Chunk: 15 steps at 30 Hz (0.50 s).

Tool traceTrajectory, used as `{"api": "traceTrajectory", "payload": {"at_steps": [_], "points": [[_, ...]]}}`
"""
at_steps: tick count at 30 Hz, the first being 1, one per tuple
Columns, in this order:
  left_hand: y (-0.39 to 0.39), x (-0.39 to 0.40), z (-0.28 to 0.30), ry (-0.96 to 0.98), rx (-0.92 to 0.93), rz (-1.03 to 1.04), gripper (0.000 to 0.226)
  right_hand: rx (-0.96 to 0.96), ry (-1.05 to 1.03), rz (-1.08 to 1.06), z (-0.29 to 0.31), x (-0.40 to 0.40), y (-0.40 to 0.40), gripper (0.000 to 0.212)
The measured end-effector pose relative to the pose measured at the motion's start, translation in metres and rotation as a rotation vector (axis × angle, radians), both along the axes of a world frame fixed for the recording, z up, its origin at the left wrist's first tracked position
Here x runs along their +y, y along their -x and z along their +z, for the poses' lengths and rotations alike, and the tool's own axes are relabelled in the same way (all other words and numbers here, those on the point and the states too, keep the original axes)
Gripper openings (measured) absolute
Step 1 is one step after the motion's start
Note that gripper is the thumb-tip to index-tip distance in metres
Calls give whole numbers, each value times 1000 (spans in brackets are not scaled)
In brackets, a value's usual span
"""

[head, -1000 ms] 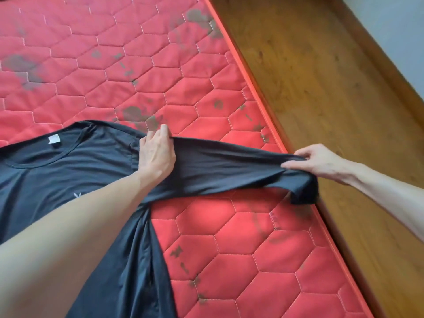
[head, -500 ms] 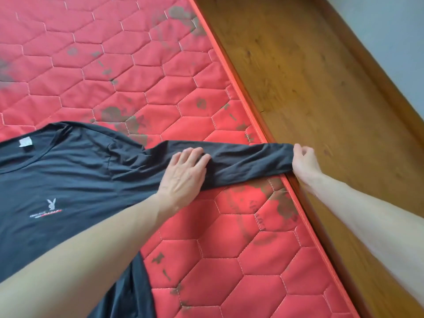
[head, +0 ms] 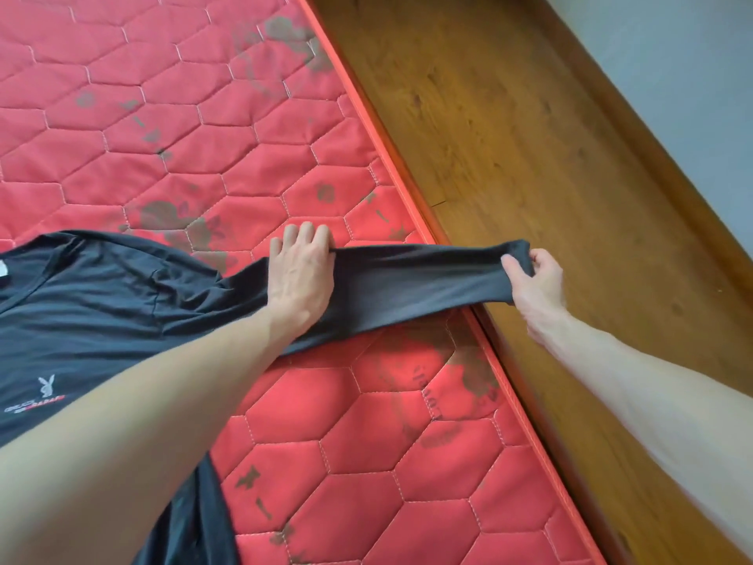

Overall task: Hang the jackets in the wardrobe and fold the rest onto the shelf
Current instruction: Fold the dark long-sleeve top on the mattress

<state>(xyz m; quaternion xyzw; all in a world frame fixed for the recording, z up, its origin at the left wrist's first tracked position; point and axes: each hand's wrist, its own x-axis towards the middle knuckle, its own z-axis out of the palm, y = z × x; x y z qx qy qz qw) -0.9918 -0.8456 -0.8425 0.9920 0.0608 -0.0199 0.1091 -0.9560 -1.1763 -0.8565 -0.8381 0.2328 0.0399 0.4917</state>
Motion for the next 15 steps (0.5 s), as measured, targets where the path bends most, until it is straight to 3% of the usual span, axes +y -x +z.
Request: {"api": "traceTrajectory", "payload": {"at_steps": [3, 9, 12, 15], "points": [[0, -5, 6, 90, -47, 94, 22, 40, 70, 5, 2, -3, 7, 27], [52, 4, -3, 49, -85, 112, 51, 231, -57, -147, -1, 12, 13, 61], [86, 17, -9, -1, -88, 284, 62, 305, -73, -296, -3, 21, 18, 52], [110, 42, -11, 99, 9, 469, 68, 279, 13, -418, 4, 36, 25, 43]]}}
